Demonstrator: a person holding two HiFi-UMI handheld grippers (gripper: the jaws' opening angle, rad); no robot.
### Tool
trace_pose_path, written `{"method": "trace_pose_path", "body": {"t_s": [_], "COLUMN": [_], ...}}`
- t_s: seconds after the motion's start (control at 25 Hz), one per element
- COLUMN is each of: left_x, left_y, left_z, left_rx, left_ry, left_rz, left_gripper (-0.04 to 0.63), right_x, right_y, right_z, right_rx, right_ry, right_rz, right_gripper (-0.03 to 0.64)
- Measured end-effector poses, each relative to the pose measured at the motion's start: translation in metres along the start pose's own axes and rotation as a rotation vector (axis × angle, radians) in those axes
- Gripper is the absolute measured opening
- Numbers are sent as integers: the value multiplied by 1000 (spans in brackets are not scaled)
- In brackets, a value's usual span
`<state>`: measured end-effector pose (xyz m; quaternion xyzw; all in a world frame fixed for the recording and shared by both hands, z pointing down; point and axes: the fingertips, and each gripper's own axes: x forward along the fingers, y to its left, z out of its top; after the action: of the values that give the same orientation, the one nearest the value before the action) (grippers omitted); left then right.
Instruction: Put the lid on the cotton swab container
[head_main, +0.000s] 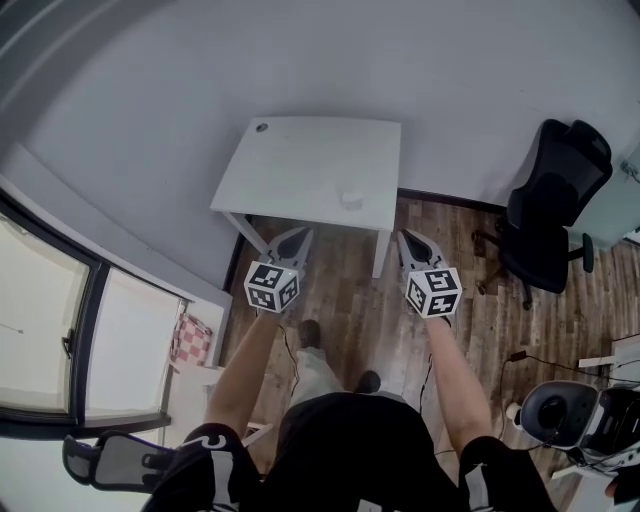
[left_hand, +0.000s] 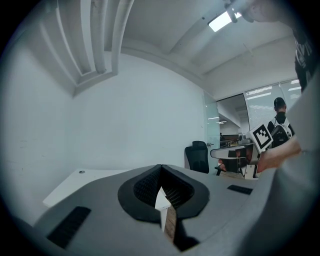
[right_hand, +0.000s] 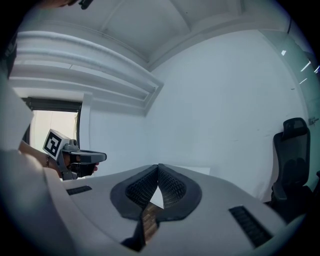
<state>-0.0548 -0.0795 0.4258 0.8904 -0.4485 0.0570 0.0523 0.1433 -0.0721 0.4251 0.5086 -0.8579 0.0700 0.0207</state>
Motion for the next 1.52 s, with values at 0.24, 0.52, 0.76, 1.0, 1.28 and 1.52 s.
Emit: {"method": "trace_pose_path", "body": {"t_s": [0.24,0.52,0.76,1.0,1.28,1.52], "left_x": [32,81,117,149,181,202], "left_y": [37,95,139,164,178,174], "left_z": [-11,-23,-36,-59,-80,-101], "left_rx": [-9,-23,-19,-21,-32,-32], "left_ry": [7,18,41,80,98,106], "left_rz": [-56,-142,-239,-340,-418,-447], "left_gripper": [23,23,23,23,23,23], "right_x": [45,114,174,216,246,264], "right_y": [-7,-12,-12,-20,-32,-45], "right_z": [-5,-8,-9,-16,-28,-41], "right_rx": [14,13,29,61,71,74], "right_ry": [19,50,66,72,86,98], "right_rz": [-38,-86,-148,-207,-263,-269], "right_gripper": [14,14,14,14,14,14]}}
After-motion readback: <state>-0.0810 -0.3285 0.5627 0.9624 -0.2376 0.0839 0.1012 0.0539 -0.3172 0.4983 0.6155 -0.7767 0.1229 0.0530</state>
